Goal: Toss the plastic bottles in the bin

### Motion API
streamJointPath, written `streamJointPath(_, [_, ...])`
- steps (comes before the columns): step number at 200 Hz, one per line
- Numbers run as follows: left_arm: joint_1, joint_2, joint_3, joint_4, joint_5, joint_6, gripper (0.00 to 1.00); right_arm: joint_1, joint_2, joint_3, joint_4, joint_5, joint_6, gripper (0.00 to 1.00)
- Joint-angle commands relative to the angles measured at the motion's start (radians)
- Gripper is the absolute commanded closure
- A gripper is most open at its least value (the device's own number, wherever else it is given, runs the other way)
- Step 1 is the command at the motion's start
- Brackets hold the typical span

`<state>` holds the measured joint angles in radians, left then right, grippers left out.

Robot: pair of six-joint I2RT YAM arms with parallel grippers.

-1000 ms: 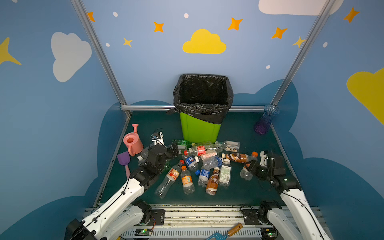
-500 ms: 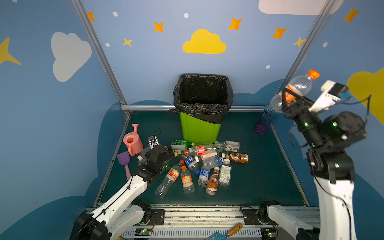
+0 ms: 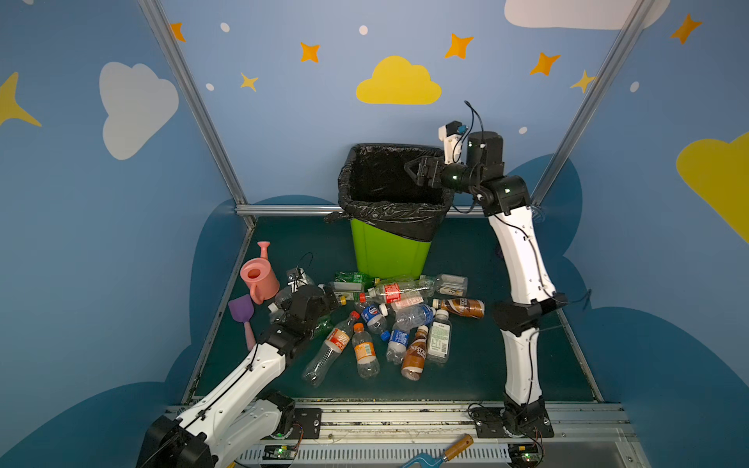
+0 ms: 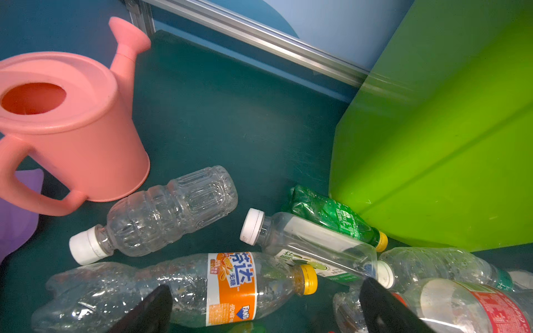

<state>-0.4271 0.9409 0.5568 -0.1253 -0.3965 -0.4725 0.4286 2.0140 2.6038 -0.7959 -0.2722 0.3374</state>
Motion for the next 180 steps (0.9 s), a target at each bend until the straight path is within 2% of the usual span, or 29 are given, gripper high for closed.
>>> streamJointPath(1, [0.005,-0.019,-0.011,-0.015,-0.026,-0.001,0.00,0.000,-0.402,-0.477,0.454,0.056,0.015,0.02])
streamJointPath(12, [0.006,-0.018,-0.008,-0.023,-0.028,0.001,0.00,-0.007,-0.515,-0.661,0.595,0.078,0.030,0.02])
streamJointPath(37, [0.008,-0.012,0.002,-0.040,-0.034,0.020,0.00,-0.042,-0.595,-0.771,0.547,0.064,0.014,0.02])
streamJointPath(67, [0.007,-0.012,0.003,-0.043,-0.025,0.008,0.00,-0.102,-0.736,-1.088,0.621,0.093,0.063,0.02])
streamJointPath(89, [0.008,-0.004,0.008,-0.035,0.055,0.059,0.00,-0.160,-0.820,-1.320,0.650,0.090,0.129,0.02])
streamJointPath(116, [0.000,0.025,0.031,-0.030,0.127,0.104,0.00,-0.199,-0.894,-1.569,0.667,0.100,0.141,0.02])
streamJointPath(141, [-0.018,0.061,0.057,-0.032,0.133,0.118,0.00,-0.217,-0.928,-1.715,0.630,0.079,0.157,0.02])
streamJointPath(180, [-0.047,0.094,0.063,-0.004,0.122,0.105,0.00,-0.236,-0.974,-1.911,0.564,0.154,0.317,0.02])
